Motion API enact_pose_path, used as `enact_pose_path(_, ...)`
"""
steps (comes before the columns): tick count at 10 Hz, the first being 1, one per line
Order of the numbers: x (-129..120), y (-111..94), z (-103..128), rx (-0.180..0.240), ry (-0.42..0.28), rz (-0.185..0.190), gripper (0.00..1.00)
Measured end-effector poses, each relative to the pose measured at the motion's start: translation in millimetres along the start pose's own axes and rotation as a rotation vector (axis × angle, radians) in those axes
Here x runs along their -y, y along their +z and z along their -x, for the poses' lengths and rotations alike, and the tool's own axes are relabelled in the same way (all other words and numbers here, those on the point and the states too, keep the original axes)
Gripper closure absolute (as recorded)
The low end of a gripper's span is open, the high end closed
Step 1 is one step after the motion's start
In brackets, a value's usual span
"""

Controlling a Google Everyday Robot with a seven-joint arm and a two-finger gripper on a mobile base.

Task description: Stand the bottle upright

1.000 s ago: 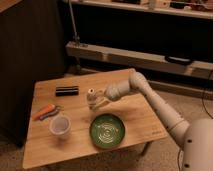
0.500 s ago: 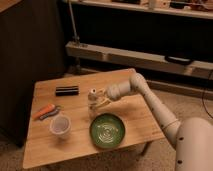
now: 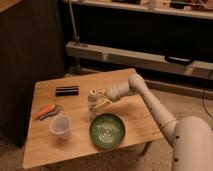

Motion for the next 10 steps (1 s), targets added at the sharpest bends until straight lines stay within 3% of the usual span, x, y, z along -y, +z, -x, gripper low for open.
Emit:
enact_pose_path(3,-5.3,-1.9,-6.2,0.04,0.005,0.008,0.22)
enact_pose_path(6,-7.3,-4.4,-9.1,0.078,0.013,0.017,0.2)
enact_pose_path(10,-6.0,-2.9,-8.4,0.086,0.012,0.042,0.2)
